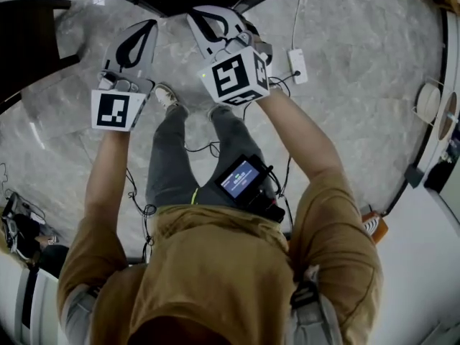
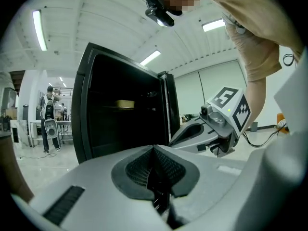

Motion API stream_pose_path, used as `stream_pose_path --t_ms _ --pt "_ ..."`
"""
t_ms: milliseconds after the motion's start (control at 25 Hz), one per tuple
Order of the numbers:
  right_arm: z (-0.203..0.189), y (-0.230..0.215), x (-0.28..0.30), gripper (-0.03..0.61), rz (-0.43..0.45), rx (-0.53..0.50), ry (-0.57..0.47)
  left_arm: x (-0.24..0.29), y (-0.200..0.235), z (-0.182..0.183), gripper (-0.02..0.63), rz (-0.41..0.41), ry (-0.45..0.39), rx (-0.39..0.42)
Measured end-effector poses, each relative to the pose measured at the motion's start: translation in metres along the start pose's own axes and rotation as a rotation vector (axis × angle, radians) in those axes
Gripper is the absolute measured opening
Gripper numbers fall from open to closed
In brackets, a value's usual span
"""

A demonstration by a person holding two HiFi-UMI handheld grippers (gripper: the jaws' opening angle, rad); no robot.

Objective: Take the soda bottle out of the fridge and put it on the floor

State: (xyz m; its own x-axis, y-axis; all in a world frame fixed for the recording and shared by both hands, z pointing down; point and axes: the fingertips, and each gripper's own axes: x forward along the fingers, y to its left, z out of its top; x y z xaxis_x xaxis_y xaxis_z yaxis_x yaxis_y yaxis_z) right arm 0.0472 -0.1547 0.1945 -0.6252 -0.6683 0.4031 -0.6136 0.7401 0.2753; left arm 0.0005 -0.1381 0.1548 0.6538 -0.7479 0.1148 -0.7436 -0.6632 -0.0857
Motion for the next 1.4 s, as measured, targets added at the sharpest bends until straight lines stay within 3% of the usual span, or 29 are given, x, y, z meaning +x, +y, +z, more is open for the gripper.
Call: stream_pose_path --t_ms 200,440,680,880,1120,1400 --pt "0.023 -0.003 -0.025 0.0 -0.013 0.013 0.012 -0.01 -0.005 0.041 -0.005 -0.011 -0.021 0.013" --pt "0.062 -0.01 -0.047 0.0 -0.055 0.027 0.004 -0.029 0.0 0.068 -0.005 -0.015 0.058 0.044" --pt "0.111 -0.046 -0.133 0.0 -0.098 0.02 -0.004 -0.026 -0.037 0.16 -0.005 0.036 -0.018 0.002" --pt "0.121 -0.073 -0.121 0.0 -0.137 0.042 -0.008 -0.012 -0.01 0.156 -0.005 0.025 -0.029 -0.009" --pt "0.186 -0.084 -0.201 0.0 -0.209 0.06 -0.084 -0.05 -0.039 0.242 -0.005 0.013 -0.09 0.041" --pt "0.226 -0.098 -0.214 0.0 -0.259 0.082 -0.15 -0.069 -0.019 0.279 -0.005 0.031 -0.144 0.034"
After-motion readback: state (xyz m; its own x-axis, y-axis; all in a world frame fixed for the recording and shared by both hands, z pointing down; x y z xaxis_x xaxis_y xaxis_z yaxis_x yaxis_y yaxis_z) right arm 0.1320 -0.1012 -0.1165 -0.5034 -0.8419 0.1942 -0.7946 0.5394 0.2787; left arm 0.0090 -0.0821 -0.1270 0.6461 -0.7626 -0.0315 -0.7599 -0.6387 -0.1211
